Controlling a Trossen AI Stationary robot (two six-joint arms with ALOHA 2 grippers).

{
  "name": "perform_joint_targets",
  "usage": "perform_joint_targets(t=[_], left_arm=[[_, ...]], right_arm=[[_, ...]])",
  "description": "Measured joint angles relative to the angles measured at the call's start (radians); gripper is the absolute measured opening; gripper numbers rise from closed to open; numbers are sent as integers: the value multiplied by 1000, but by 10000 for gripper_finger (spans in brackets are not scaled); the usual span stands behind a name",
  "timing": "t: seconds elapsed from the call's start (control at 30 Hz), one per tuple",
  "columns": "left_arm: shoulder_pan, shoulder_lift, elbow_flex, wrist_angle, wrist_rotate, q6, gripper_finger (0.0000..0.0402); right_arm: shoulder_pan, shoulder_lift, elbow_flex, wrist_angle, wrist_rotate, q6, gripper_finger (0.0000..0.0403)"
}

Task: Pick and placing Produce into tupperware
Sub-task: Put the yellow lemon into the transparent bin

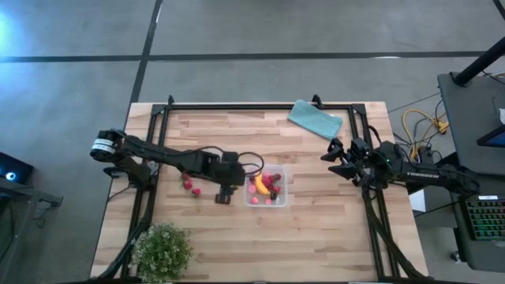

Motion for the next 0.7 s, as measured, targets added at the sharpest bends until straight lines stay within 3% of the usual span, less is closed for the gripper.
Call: perform_joint_targets(t=[0.13,0.27,0.47,0.7], left_arm=[[12,17,87,108,62,98,193],[20,81,165,142,102,102,208],[21,203,268,108,105,89,206],[33,286,388,-101,34,-11,209]], right_arm=[[0,0,0,0,0,0,228],[0,0,0,-1,0,0,228],[0,0,0,0,0,0,228],[0,3,0,2,0,0,228]])
